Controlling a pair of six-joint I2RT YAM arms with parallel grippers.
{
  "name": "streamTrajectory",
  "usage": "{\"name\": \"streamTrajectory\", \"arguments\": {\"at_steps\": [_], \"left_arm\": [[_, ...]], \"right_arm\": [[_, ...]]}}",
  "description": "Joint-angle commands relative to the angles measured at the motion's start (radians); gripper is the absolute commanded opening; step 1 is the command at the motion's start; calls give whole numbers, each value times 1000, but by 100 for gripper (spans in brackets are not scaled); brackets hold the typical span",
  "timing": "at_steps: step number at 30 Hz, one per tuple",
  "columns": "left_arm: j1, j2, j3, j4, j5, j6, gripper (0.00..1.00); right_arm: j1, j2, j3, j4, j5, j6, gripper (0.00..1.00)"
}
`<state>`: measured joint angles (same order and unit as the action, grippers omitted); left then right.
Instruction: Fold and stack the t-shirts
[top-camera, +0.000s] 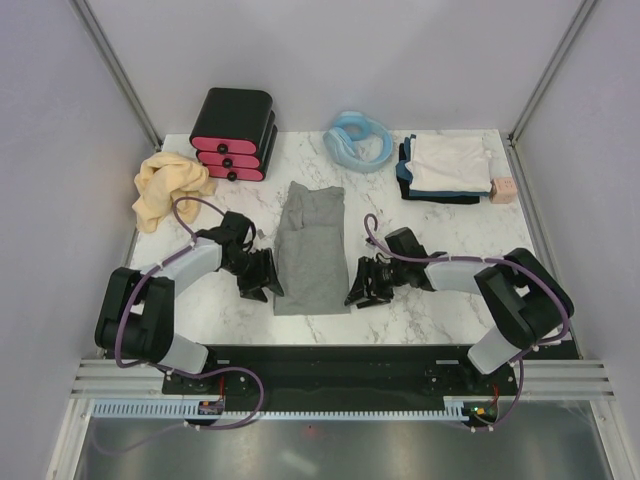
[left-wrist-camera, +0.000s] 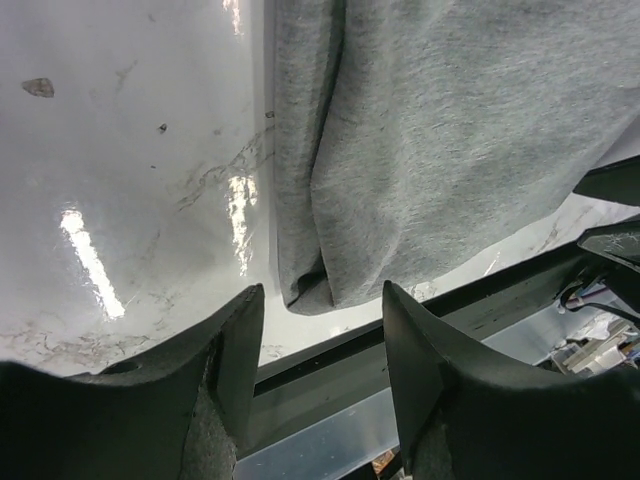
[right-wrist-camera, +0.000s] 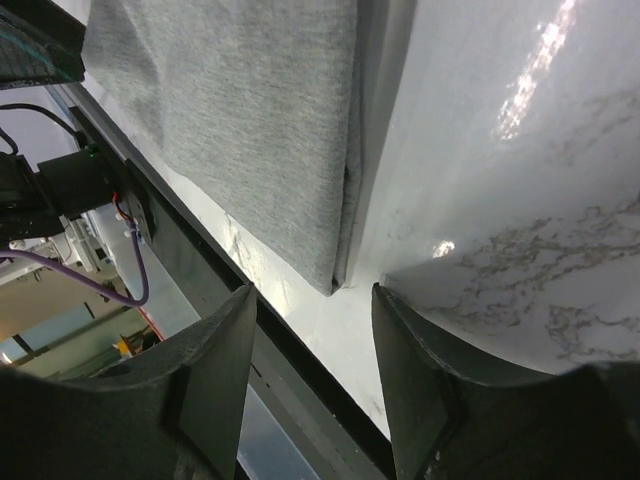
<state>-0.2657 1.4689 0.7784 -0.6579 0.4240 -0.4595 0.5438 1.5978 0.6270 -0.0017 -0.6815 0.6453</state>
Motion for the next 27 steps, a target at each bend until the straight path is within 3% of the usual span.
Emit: {"name": "streamTrajectory", "arguments": {"at_steps": [1,27], "left_arm": [[5,20,-13,35,68,-13,58],[2,255,15,-16,-7,-8,57]], "right_arm": [[13,31,-10,118,-16,17,58],[77,158,-13,69,71,-1,56]]}}
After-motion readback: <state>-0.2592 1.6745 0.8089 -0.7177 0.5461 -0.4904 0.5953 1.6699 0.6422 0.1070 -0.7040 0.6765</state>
